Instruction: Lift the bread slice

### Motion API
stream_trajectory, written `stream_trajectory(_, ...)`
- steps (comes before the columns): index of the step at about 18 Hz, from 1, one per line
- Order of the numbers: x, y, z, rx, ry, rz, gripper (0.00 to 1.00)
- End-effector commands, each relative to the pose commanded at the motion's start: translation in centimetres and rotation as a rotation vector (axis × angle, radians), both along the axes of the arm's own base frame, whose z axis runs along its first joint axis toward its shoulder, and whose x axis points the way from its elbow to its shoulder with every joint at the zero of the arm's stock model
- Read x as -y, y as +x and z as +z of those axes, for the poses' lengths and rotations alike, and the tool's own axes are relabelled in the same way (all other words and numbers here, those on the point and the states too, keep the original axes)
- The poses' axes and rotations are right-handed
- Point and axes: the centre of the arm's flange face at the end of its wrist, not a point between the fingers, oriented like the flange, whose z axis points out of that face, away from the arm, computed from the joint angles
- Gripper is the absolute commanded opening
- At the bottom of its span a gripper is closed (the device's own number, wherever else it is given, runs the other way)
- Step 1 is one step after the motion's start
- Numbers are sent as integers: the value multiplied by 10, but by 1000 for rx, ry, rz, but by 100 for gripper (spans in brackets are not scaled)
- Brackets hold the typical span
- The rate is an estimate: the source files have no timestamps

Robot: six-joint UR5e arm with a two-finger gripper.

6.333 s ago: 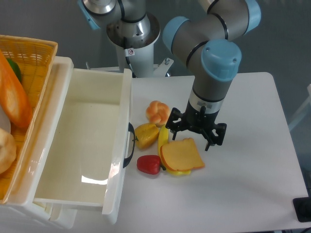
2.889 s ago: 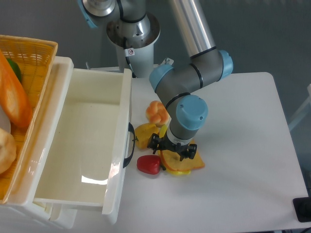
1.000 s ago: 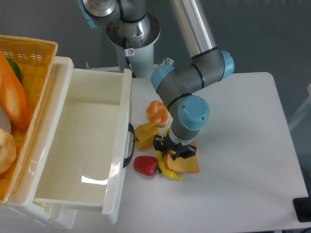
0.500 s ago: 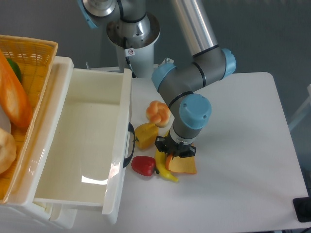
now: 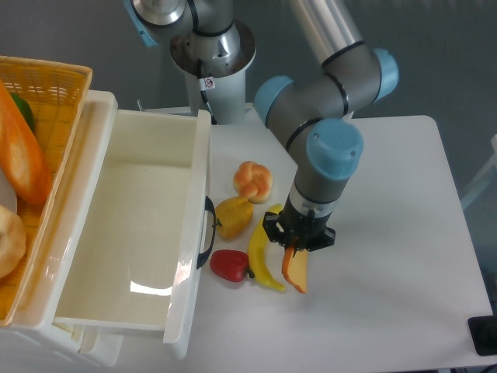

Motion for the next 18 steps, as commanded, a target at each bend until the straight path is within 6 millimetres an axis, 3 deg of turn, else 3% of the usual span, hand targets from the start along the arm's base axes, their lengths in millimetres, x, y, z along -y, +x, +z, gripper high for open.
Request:
stream_trajectory(6, 9, 8, 31, -81, 14, -215, 0)
stream_trajectory(10, 20, 6, 28, -92, -52, -345, 0)
stream_trajectory(18, 25, 5, 27, -97, -88, -352, 0)
